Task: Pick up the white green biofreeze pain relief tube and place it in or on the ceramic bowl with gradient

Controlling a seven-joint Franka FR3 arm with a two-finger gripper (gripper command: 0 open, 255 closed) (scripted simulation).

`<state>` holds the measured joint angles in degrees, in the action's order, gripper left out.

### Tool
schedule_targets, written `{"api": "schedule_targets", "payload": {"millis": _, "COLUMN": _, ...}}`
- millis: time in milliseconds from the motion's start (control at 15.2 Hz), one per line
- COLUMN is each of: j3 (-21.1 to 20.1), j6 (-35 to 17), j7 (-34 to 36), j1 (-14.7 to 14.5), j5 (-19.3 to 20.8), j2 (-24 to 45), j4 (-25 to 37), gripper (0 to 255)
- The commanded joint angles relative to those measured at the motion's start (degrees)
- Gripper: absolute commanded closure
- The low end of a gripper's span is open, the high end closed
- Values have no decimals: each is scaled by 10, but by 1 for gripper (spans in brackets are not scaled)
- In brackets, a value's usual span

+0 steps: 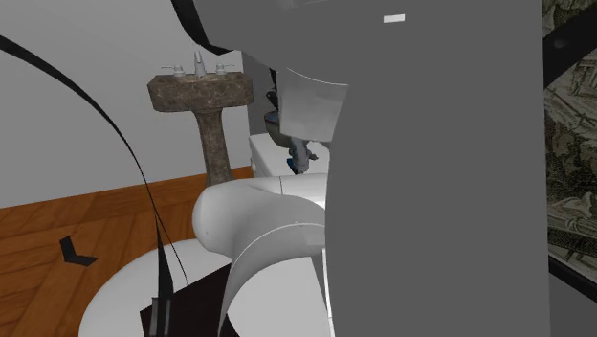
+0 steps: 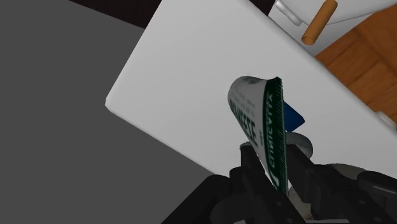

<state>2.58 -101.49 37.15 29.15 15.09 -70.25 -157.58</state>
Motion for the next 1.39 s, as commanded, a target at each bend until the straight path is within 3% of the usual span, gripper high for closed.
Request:
{"api": "schedule_targets", "payload": {"millis": 0, "j3": -3, "j6": 11, "j7": -1, "j1": -1, "j5": -3, "j2": 7, "j4": 18, "gripper": 255}}
{"api": "schedule_targets", "payload": {"millis": 1320, "j3": -13, "j6": 119, "j7": -25, "j1": -1, "j5": -15, "j2": 84, "j4": 206, "gripper": 255}}
